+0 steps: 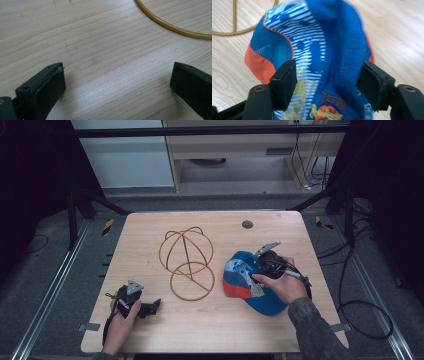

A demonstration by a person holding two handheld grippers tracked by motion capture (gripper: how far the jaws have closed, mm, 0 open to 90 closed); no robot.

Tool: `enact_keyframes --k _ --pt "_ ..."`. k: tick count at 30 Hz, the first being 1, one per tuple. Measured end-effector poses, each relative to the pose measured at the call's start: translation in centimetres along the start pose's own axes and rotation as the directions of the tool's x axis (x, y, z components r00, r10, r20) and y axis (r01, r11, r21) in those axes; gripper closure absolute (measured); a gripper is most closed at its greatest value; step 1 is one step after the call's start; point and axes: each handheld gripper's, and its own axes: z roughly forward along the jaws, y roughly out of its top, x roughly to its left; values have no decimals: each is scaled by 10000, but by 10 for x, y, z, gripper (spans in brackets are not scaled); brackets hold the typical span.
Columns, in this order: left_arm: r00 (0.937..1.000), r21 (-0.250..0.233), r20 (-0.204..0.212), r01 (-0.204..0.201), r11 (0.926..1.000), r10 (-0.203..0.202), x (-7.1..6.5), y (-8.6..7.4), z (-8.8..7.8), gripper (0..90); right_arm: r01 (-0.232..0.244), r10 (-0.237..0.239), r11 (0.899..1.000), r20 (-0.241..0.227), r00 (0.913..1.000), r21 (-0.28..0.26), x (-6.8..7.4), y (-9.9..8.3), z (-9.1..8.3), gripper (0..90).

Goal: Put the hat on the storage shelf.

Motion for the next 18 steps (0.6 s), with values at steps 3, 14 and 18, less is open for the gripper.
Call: enact_keyframes --k 3,14,18 --pt "10000 -3 17 -18 10000 18 0 0 0 0 37 -36 9995 -35 10000 318 4 -1 10 346" --pt "10000 -5 46 -29 10000 29 0 0 0 0 241 -238 9958 -36 9997 884 5 0 25 843" --pt "10000 -4 48 -24 10000 24 0 0 0 0 167 -150 9963 -217 9997 840 1 1 23 893"
